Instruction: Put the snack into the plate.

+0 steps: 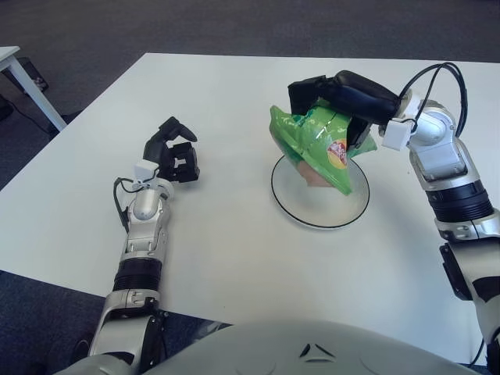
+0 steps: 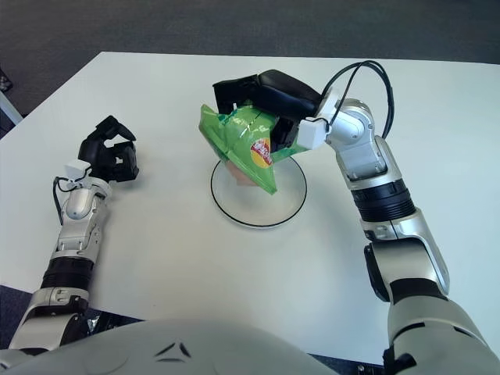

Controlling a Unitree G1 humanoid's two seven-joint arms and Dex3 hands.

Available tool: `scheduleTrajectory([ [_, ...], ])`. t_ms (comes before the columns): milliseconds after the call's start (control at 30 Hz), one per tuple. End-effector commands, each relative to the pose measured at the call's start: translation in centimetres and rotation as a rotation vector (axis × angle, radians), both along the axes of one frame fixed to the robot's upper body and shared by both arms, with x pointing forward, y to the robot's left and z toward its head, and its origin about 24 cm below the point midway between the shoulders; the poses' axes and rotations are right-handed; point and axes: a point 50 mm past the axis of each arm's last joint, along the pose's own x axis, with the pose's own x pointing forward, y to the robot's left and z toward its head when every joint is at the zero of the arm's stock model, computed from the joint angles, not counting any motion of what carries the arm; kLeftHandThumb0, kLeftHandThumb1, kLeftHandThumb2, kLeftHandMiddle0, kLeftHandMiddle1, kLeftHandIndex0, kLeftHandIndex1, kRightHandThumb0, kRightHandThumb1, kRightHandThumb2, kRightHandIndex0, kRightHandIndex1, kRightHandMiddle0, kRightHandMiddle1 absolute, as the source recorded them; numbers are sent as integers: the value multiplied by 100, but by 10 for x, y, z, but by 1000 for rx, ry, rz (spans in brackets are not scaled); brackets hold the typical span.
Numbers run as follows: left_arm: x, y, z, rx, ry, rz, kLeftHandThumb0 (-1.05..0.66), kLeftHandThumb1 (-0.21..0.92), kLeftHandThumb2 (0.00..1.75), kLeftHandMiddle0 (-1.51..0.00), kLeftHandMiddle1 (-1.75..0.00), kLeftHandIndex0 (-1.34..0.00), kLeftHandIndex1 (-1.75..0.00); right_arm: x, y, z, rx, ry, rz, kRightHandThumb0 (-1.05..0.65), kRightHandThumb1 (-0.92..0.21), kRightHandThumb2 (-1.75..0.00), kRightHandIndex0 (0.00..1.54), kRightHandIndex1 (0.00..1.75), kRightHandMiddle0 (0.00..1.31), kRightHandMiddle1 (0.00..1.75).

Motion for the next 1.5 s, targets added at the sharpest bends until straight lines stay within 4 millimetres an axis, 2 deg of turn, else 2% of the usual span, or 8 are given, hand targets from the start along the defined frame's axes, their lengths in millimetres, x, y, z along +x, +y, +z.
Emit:
scheduleTrajectory([
  [0, -34, -7, -63, -96, 234, 27, -49, 28, 136, -131, -175, -64, -175, -7, -1, 2, -13, 11, 30, 0, 6, -175, 88, 175, 69, 174],
  [200, -33, -6, -63, -92, 233, 27, -49, 29, 136, -131, -175, -64, -175, -15, -4, -12, -24, -26, 66, 0, 6, -175, 87, 175, 69, 174],
  [400, -33, -6, -63, -92, 232, 24, -49, 29, 135, -131, -175, -64, -175, -23, -3, -4, -30, 34, 135, 0, 6, -175, 87, 175, 69, 174],
  [533, -32, -5, -63, -88, 235, 22, -49, 29, 135, -131, -175, -63, -175, -18, -4, -7, -49, 37, 116, 0, 6, -174, 88, 173, 68, 175],
  [900, -33, -3, -63, -93, 233, 23, -49, 29, 135, -130, -175, -63, -175, -23, -6, -5, -91, -6, 80, 0, 7, -174, 91, 169, 68, 175],
  [1233, -33, -4, -62, -96, 227, 35, -49, 29, 136, -131, -175, -64, -175, -22, -7, -5, -155, 86, -3, 0, 6, -171, 91, 165, 67, 175],
  [1367, -33, -4, -62, -92, 232, 38, -49, 29, 136, -131, -175, -64, -175, -31, -9, -13, -127, 108, 11, 0, 4, -169, 91, 164, 65, 175],
  [1467, -33, -4, -62, -94, 232, 37, -49, 29, 136, -131, -175, -64, -175, -26, -8, -10, -129, 149, -6, 0, 3, -168, 90, 165, 65, 175],
])
